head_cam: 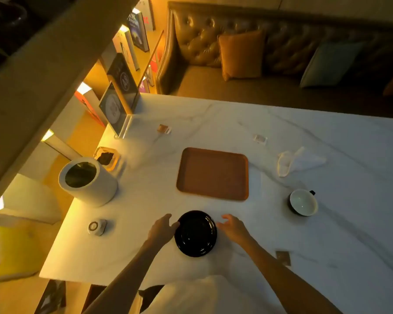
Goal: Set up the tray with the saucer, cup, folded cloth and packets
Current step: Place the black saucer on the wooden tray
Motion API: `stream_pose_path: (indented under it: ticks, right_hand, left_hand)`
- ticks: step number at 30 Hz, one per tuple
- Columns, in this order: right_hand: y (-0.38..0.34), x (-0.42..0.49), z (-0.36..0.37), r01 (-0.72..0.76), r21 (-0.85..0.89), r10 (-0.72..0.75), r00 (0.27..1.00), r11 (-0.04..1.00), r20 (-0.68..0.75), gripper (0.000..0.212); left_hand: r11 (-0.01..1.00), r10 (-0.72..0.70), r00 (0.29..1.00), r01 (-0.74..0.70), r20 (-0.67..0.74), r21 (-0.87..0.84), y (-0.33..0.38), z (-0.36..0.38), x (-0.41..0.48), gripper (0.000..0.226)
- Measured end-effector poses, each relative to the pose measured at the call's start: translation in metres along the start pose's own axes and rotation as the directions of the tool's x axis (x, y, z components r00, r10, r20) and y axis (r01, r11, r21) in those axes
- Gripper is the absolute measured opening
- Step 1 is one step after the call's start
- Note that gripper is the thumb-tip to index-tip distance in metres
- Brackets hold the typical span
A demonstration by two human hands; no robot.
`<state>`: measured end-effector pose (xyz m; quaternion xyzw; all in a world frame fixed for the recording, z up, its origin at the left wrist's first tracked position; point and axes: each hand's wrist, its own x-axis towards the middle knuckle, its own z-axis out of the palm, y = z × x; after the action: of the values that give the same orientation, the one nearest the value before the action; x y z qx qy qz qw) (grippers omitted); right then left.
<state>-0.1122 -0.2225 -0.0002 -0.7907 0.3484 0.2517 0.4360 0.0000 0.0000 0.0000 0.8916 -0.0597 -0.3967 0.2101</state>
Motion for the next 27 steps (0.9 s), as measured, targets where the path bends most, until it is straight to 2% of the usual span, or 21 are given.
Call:
stream_pose_path:
  ticks: [6, 10, 15, 22, 27]
  right_hand:
    - [0.003, 0.004, 0.029, -0.062, 0.020, 0.061, 0.997, 0.998, 0.052, 0.035]
    - [0.006, 0.007, 0.044, -0.074, 0.078, 0.072, 0.997, 0.994, 0.023, 0.033]
    - [0.015, 0.018, 0.049, -0.123, 0.259, 0.126, 0.992, 0.958, 0.004, 0.034]
    - [0.023, 0.034, 0.039, -0.177, 0.422, 0.171, 0.984, 0.889, 0.054, 0.025]
    - [0.000, 0.059, 0.002, -0.124, 0.536, 0.127, 0.991, 0.835, 0.032, 0.023]
  left_hand:
    - [0.981, -0.123, 0.989, 0.134, 0.082, -0.142, -0.008, 0.017, 0.005, 0.041]
    - [0.960, -0.155, 0.984, 0.170, 0.084, -0.224, -0.014, 0.030, 0.010, 0.024]
    - [0.832, -0.219, 0.962, 0.270, 0.161, -0.484, -0.017, 0.040, 0.019, 0.019]
    - [0.895, -0.160, 0.983, 0.182, 0.088, -0.408, -0.007, 0.028, 0.031, 0.012]
    - [0.900, -0.083, 0.996, 0.090, 0.034, -0.427, 0.021, -0.004, 0.060, 0.012]
